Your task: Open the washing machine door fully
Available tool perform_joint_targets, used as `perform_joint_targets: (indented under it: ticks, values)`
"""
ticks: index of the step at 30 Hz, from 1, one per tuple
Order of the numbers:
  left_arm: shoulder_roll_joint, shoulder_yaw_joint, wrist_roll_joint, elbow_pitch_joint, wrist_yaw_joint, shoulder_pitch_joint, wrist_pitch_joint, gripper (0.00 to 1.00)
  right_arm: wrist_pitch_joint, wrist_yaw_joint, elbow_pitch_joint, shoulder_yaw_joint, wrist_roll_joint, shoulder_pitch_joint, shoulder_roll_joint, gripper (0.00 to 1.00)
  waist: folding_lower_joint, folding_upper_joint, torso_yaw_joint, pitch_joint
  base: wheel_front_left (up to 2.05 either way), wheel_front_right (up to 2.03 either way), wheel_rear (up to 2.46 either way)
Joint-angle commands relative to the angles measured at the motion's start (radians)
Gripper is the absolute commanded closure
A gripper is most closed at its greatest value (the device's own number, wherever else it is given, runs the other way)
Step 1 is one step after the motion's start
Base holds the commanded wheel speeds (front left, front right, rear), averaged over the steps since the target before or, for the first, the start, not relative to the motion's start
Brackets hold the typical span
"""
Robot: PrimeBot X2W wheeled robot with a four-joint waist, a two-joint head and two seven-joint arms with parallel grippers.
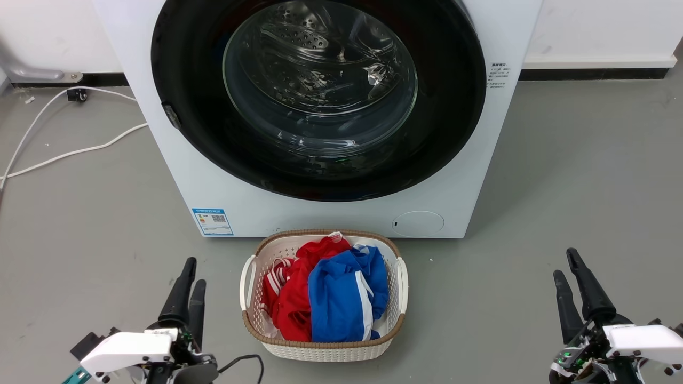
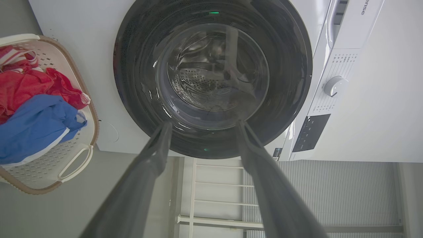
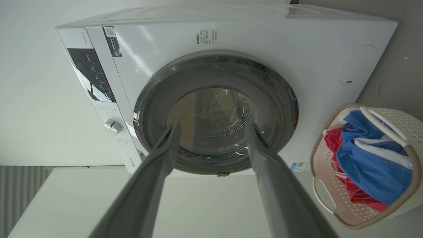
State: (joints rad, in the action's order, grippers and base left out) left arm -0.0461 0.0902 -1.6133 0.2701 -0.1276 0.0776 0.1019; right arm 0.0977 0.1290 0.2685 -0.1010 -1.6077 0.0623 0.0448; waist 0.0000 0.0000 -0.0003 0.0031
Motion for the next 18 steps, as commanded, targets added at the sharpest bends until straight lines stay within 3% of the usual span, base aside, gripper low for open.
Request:
perform_joint_targets:
  ticks: [1, 11, 18]
  values:
    - [-0.002, -0.016, 0.0, -0.028, -0.001, 0.02, -0.011, 0.0, -0.011, 0.001, -0.029, 0.01, 0.008, 0.015, 0.002, 0.0, 0.0, 0.0, 0.0, 0.0, 0.0, 0.0, 0.0]
    - [-0.008, -0.076, 0.051, -0.068, -0.001, 0.027, -0.06, 0.0, -0.056, 0.002, -0.063, 0.034, 0.062, -0.001, 0.011, 0.0, 0.0, 0.0, 0.001, -0.001, 0.0, 0.0, 0.0]
    - [-0.009, -0.097, 0.179, -0.108, -0.001, 0.027, -0.092, 0.0, -0.088, 0.002, -0.095, 0.055, 0.187, -0.008, 0.03, 0.0, 0.0, 0.0, 0.002, -0.003, 0.0, 0.0, 0.0]
